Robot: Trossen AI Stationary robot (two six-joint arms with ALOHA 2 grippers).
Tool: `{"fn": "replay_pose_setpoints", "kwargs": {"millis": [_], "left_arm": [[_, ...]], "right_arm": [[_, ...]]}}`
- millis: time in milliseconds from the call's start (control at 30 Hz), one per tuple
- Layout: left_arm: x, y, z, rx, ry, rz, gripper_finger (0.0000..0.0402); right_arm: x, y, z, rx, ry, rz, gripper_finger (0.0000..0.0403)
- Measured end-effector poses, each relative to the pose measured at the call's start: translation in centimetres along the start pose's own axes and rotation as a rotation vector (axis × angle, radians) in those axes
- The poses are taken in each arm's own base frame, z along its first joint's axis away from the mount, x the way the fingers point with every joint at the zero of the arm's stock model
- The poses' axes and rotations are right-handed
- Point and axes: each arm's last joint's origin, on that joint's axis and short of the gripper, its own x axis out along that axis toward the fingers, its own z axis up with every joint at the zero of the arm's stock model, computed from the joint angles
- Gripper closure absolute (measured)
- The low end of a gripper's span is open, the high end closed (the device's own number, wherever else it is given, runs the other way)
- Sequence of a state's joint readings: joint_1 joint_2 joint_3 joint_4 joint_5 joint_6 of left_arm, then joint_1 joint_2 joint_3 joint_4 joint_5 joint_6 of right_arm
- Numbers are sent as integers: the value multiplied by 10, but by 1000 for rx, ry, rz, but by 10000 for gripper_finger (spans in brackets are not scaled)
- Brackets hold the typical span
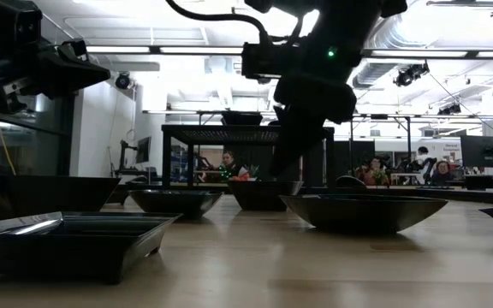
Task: Pick & Place Mini shaped plates
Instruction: Stack the distorted square plate on top of the distorted square plate on the shelf
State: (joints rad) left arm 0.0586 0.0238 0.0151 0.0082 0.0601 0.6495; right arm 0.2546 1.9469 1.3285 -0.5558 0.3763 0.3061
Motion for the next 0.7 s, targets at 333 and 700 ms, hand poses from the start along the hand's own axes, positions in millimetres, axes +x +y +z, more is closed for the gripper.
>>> {"fn": "replay_pose_setpoints", "kwargs": {"millis": [333,700], "left_arm": [[0,0,0,0,0,0,399],[0,0,0,0,0,0,399]], "right_arm": [[16,4,1,43,-16,-8,299],[18,-2,2,52,-8,-4,300]]}}
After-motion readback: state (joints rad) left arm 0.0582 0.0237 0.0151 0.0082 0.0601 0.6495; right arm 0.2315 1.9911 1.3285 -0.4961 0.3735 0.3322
